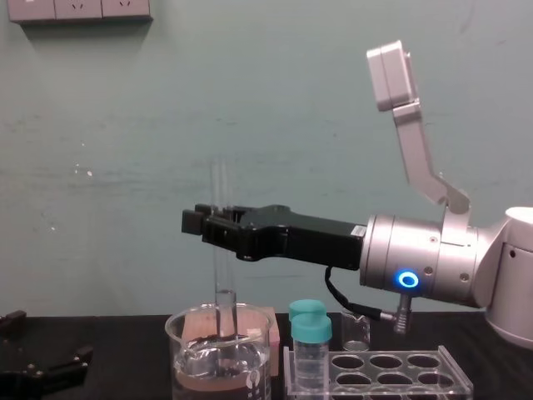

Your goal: Hold the test tube with one hand and immerse one end into the beaker, then return it to the test tube rack.

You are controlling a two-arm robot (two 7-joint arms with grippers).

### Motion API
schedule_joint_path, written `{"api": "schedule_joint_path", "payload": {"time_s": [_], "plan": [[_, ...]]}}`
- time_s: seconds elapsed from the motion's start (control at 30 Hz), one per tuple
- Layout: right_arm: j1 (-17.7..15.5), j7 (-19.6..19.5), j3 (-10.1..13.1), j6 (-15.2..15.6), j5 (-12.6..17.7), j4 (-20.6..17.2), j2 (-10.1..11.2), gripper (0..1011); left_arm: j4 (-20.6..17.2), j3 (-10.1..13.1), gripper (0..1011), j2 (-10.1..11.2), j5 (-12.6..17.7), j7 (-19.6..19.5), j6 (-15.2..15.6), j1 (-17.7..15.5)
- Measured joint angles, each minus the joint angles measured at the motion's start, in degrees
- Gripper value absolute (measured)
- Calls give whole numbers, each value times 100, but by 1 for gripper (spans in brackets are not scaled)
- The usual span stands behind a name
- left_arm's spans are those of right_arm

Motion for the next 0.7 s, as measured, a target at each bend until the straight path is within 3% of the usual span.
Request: {"api": "schedule_joint_path", "payload": {"time_s": [0.7], "plan": [[0,-12,9,3,-174,137,-35,242,0,0,1000,0,0,0,0,0]]}}
